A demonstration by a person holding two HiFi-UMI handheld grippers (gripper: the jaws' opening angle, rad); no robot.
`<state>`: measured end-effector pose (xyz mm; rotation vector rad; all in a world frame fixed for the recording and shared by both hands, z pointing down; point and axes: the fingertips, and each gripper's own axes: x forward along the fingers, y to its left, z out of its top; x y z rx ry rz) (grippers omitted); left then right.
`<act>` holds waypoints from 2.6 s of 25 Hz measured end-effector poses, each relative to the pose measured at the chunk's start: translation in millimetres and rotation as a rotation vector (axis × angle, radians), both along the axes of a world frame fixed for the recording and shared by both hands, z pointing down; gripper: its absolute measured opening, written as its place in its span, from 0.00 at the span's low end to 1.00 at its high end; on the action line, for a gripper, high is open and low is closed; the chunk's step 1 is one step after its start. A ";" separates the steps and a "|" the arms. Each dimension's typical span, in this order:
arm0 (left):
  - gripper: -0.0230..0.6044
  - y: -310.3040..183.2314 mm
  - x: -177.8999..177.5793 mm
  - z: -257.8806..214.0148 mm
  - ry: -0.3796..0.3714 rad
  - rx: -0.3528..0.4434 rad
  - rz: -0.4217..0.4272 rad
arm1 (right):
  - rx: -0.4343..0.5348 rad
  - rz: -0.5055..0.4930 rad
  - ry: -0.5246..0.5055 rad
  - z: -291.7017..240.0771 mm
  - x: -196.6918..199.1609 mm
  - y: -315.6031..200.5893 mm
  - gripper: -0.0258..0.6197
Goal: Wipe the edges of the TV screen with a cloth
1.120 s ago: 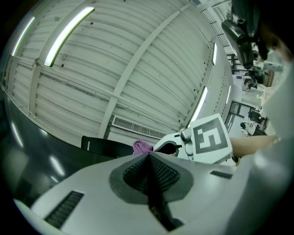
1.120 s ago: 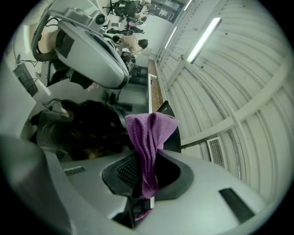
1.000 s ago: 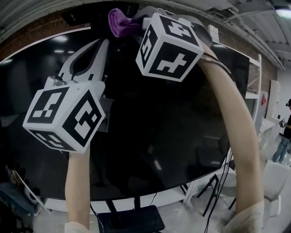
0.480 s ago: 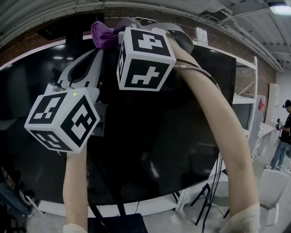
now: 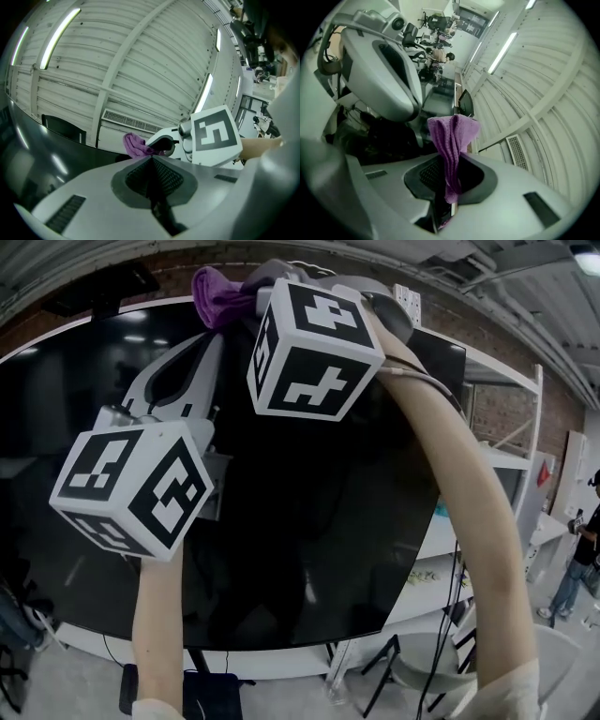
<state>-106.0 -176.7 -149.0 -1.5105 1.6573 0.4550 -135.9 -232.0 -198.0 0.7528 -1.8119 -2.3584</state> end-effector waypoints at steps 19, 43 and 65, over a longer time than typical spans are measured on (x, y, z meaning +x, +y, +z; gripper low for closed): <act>0.06 -127.3 126.2 28.9 0.066 -0.058 0.036 | -0.034 0.007 -0.018 -4.4 144.3 -127.9 0.14; 0.06 -203.0 238.9 16.5 -0.006 -0.074 -0.050 | -0.190 -0.209 -0.093 -5.7 247.4 -193.6 0.14; 0.06 -219.9 211.9 96.4 0.114 -0.154 -0.238 | -0.639 -0.814 -0.277 71.1 276.9 -221.5 0.14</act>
